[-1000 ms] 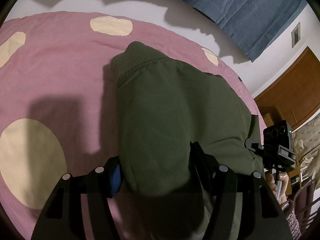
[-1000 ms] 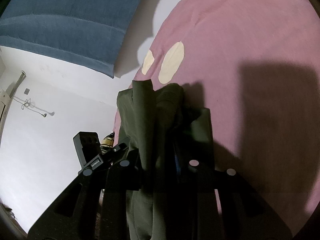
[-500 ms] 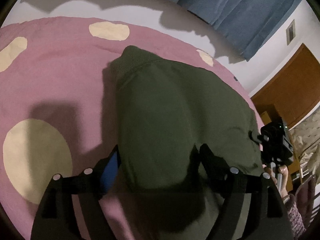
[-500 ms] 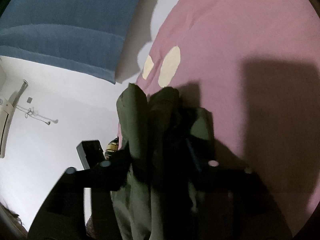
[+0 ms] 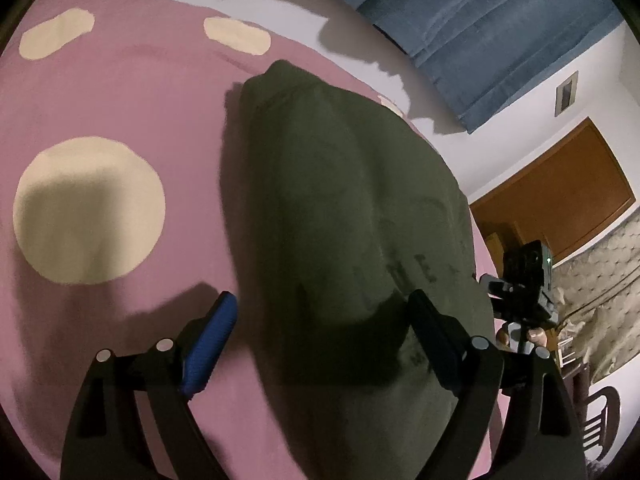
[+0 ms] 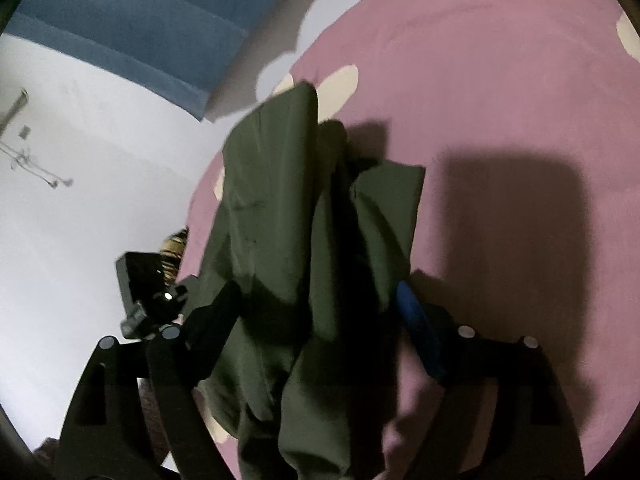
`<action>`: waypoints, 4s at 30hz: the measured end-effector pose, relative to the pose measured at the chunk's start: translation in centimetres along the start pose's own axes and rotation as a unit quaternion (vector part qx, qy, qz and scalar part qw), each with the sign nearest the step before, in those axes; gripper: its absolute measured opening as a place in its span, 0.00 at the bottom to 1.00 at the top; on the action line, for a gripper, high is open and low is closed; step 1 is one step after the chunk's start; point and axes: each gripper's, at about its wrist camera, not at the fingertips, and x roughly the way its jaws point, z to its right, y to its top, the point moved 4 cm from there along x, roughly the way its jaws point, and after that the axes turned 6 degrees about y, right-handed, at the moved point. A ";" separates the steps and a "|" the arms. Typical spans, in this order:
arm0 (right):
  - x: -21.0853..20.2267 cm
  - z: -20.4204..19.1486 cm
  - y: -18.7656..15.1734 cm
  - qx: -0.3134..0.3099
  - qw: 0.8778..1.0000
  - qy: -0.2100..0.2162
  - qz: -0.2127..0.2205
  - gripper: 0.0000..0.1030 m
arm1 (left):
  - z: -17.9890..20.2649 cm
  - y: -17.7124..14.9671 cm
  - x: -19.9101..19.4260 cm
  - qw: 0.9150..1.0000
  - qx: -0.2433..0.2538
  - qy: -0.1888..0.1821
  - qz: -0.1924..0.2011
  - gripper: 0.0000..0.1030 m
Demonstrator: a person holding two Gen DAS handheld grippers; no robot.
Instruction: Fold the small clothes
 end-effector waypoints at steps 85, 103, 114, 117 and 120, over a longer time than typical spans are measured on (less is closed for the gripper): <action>3.3 1.3 0.6 0.031 0.993 0.114 -0.025 0.24 | -1.5 -0.1 -3.4 0.997 -0.005 0.072 0.008 0.52; 3.1 1.1 0.6 0.039 0.990 0.134 -0.018 0.24 | -1.9 -0.4 -3.1 0.998 -0.003 0.064 0.014 0.55; 3.2 0.9 0.8 0.060 0.988 0.142 -0.019 0.39 | -2.0 -0.5 -3.3 0.998 0.000 0.061 0.025 0.67; 2.6 0.5 0.9 0.062 0.986 0.152 -0.006 0.56 | -1.9 -0.6 -3.8 0.999 -0.008 0.039 0.023 0.75; 1.2 -0.1 1.0 0.063 0.987 0.147 0.016 0.71 | -2.1 -0.7 -4.7 0.999 -0.020 0.024 0.025 0.76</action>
